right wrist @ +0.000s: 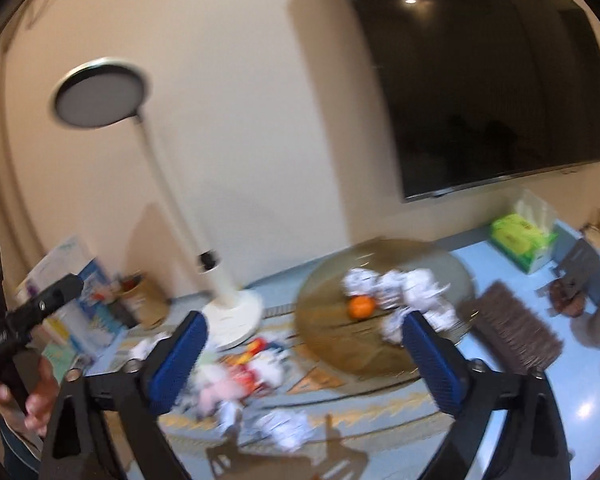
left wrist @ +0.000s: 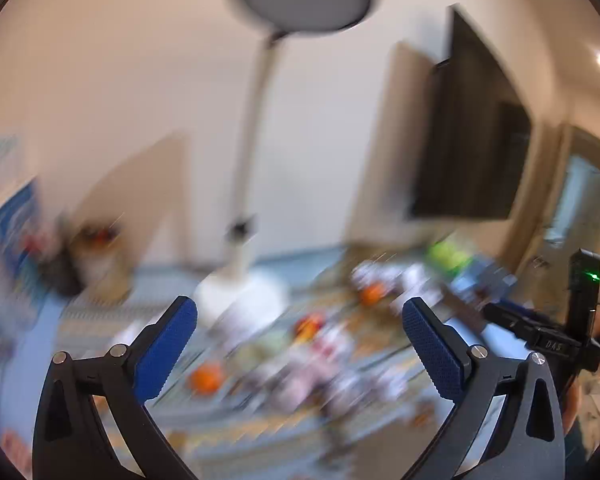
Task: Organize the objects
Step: 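Release the mandarin and paper ball into the bowl, return to rug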
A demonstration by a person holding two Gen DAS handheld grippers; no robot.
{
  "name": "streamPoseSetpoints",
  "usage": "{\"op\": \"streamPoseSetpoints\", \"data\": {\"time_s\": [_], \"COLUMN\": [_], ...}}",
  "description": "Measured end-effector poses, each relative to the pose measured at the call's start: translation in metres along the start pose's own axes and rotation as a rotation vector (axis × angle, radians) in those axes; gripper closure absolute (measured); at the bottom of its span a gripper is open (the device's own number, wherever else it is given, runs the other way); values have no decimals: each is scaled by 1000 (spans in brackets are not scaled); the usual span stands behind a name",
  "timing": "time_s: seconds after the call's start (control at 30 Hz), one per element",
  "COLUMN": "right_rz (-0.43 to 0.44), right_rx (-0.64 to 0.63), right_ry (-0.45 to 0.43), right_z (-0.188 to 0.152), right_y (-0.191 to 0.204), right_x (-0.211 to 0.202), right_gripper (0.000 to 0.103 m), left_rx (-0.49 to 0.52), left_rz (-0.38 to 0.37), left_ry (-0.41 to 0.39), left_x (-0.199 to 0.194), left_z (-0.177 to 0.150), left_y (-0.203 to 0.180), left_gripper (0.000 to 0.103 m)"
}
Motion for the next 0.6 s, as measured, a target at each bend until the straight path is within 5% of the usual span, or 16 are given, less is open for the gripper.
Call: {"op": "streamPoseSetpoints", "data": {"time_s": [0.1, 0.27, 0.33, 0.43, 0.5, 0.6], "right_rz": [-32, -129, -144, -173, -213, -254], "right_rx": [-14, 5, 25, -27, -33, -66], "right_ry": [36, 116, 170, 124, 199, 186], "right_z": [-42, -115, -120, -117, -122, -123], "right_y": [10, -2, -7, 0, 1, 9], "right_x": [24, 92, 107, 103, 117, 115], "right_gripper": [0, 0, 1, 0, 0, 0], "left_rx": [-108, -325, -399, -418, -416, -388], "left_rz": [123, 115, 77, 106, 77, 110], "left_ry": [82, 158, 139, 126, 130, 116], "left_x": [29, 65, 59, 58, 58, 55], "left_z": [-58, -124, -125, -128, -129, -127], "left_y": [54, 121, 133, 138, 137, 132], "left_gripper": [1, 2, 2, 2, 2, 2]}}
Point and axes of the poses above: each gripper's, at about its wrist camera, not at the fingertips, and x roughly the way its jaws point, y to its left, z to its top, the point moved 2 cm from there along x, roughly the way its jaws point, and after that the axes turned 9 degrees about y, right-handed, at the moved point
